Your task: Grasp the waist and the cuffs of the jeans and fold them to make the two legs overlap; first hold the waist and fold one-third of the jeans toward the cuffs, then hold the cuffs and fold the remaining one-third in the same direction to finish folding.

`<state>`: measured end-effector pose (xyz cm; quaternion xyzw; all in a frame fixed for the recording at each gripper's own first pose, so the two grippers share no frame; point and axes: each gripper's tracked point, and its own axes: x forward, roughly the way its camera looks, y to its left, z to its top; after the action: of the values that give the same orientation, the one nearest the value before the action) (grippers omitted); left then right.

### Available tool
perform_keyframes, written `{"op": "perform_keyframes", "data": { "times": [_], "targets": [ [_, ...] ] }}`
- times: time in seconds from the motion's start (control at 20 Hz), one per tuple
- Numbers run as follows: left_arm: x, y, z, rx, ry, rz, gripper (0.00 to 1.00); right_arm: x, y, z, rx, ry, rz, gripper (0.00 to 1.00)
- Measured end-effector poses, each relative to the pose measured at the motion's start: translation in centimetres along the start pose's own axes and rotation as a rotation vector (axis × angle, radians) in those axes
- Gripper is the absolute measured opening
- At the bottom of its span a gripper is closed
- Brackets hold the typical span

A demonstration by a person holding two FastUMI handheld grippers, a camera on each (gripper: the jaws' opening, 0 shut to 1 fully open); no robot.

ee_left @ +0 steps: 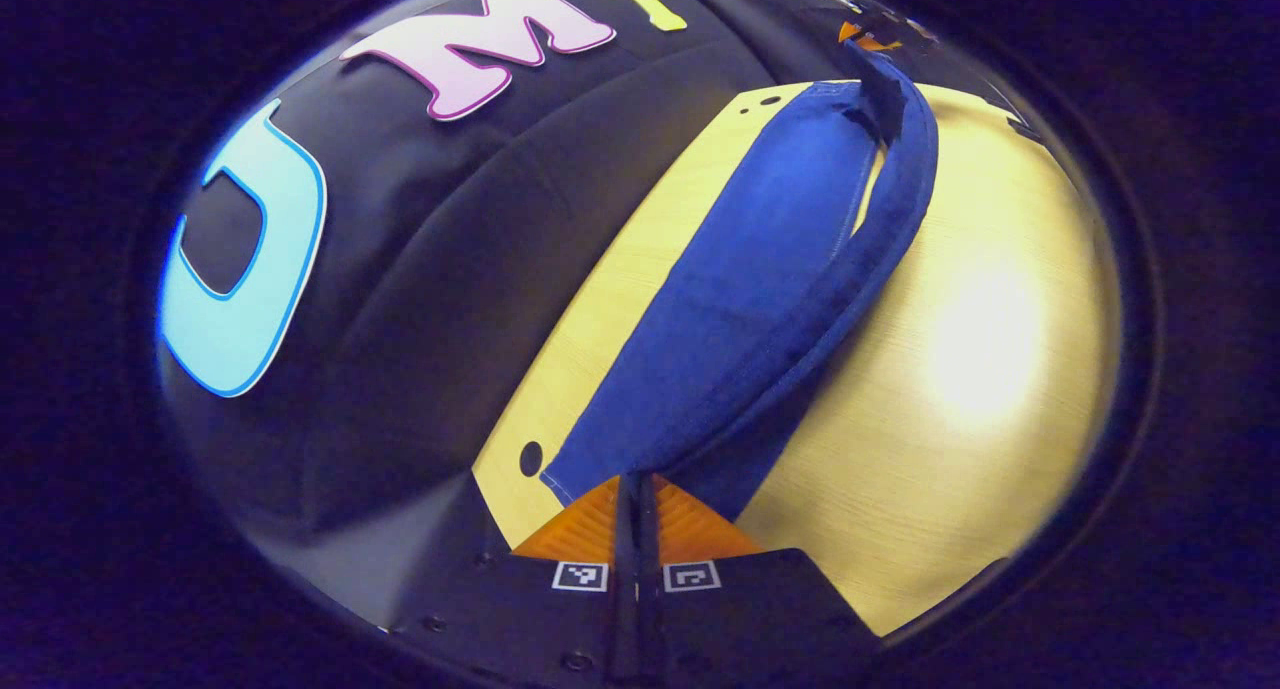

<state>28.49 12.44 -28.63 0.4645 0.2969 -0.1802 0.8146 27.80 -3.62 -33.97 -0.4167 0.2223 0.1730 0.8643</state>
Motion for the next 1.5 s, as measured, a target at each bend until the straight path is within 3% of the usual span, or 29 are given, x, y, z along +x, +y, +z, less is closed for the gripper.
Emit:
{"op": "perform_keyframes", "data": {
  "times": [0.15,0.2,0.35,0.6,0.65,0.7,0.75,0.8,0.85,0.9,1.0,1.1,1.25,1.35,1.5],
  "targets": [
    [4.7,3.1,1.1,-0.085,0.047,0.066,0.06,5.9,-1.1,0.8,0.03,0.029,-0.05,0.07],
    [6.3,3.7,0.9,-0.125,0.071,0.076,0.06,7.7,-0.9,0.7,0.04,0.051,-0.052,0.03],
    [11.2,5.1,0.6,-0.207,0.118,0.086,0.06,12.8,1.5,-0.2,0.114,0.129,-0.017,0.07],
    [14.1,5.8,-1.5,-0.166,0.216,0.097,0.11,16.0,4.0,-2.1,0.136,0.179,0.017,0.08],
    [13.8,6.2,-2.1,-0.164,0.228,0.098,0.51,15.9,3.6,-1.7,0.142,0.166,0.006,0.1],
    [13.6,6.3,-2.0,-0.184,0.226,0.096,0.58,15.6,2.7,-1.4,0.147,0.152,-0.017,0.21],
    [12.7,6.9,-1.7,-0.207,0.215,0.115,0.69,15.2,1.8,-0.9,0.175,0.126,-0.023,0.23],
    [11.6,7.8,-1.3,-0.232,0.199,0.141,0.86,14.5,1.0,0.0,0.219,0.097,-0.024,0.43],
    [10.4,8.3,-0.9,-0.265,0.183,0.158,0.93,13.7,-0.2,0.7,0.258,0.077,-0.04,0.62],
    [9.0,9.0,-0.6,-0.297,0.167,0.175,0.94,12.7,-1.7,1.2,0.3,0.061,-0.066,0.7],
    [5.9,8.8,-0.3,-0.406,0.149,0.174,0.94,10.4,-4.2,2.1,0.424,0.032,-0.087,0.86],
    [2.5,7.6,1.5,-0.546,0.074,0.144,0.94,8.0,-6.2,2.1,0.55,0.026,-0.093,0.9],
    [-2.8,5.5,5.9,-0.734,-0.066,0.086,0.95,5.1,-6.9,0.8,0.774,0.073,-0.041,0.94],
    [-6.5,4.4,9.0,-0.798,-0.158,0.048,0.96,3.9,-7.4,-0.8,0.966,0.115,-0.034,0.95],
    [-10.3,4.3,10.8,-0.805,-0.236,0.052,0.96,3.4,-7.6,-5.4,1.29,0.233,-0.071,0.96]
  ]
}}
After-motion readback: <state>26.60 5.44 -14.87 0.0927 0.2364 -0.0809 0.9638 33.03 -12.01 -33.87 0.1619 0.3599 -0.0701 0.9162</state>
